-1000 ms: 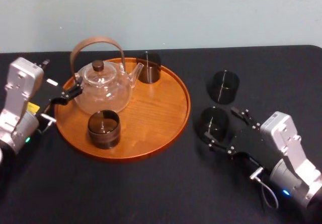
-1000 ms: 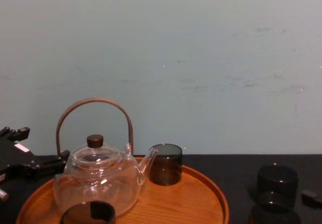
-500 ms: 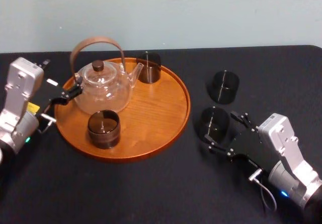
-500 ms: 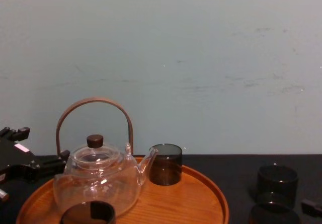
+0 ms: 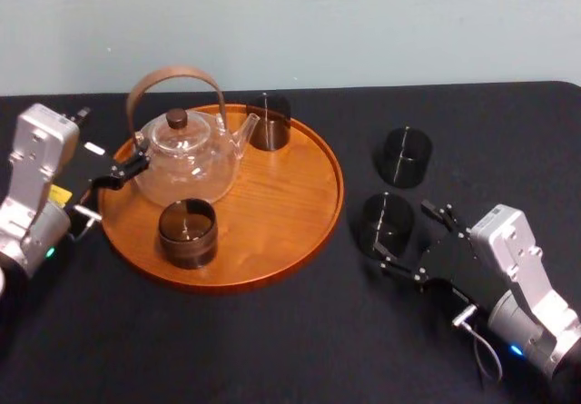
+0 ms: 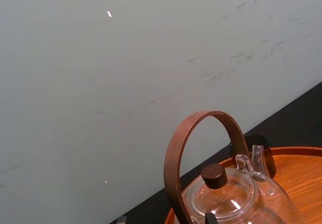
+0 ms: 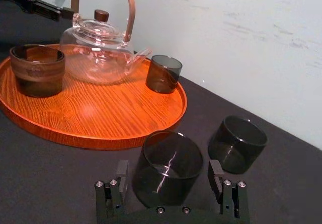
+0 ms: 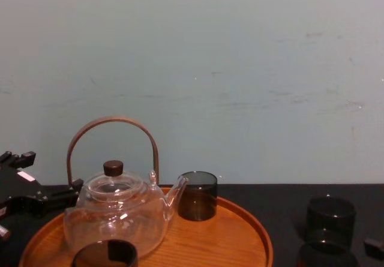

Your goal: Pick up the glass from the table and place it on the tray.

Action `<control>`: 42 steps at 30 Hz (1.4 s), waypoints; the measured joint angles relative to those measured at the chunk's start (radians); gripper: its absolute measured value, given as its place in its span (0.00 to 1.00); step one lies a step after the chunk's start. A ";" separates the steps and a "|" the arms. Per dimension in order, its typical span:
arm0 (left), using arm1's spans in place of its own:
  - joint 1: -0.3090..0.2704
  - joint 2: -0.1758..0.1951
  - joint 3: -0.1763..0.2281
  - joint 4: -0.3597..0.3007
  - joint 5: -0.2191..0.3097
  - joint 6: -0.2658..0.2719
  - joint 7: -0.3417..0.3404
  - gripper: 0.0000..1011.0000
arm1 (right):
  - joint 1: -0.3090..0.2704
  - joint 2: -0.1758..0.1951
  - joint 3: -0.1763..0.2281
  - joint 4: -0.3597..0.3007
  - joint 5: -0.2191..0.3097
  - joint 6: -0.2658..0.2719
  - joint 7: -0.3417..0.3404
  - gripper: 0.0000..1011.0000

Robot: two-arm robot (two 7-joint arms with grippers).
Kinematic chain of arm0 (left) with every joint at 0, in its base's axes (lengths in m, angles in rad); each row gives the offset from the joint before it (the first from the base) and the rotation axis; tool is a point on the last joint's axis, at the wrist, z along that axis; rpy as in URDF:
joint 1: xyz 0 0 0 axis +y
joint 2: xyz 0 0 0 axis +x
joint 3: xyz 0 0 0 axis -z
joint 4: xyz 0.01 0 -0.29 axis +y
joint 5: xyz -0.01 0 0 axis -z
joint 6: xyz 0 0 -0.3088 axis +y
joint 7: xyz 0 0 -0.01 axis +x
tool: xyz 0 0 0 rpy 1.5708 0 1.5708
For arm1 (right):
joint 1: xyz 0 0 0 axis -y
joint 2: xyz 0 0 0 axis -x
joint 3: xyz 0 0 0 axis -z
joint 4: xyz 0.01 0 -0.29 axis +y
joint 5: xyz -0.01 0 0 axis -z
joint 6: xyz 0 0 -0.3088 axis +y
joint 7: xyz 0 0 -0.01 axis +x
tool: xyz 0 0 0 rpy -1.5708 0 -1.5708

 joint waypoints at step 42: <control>0.000 0.000 0.000 0.000 0.000 0.000 0.000 1.00 | 0.090 -0.125 0.055 0.183 -0.029 0.028 0.122 0.99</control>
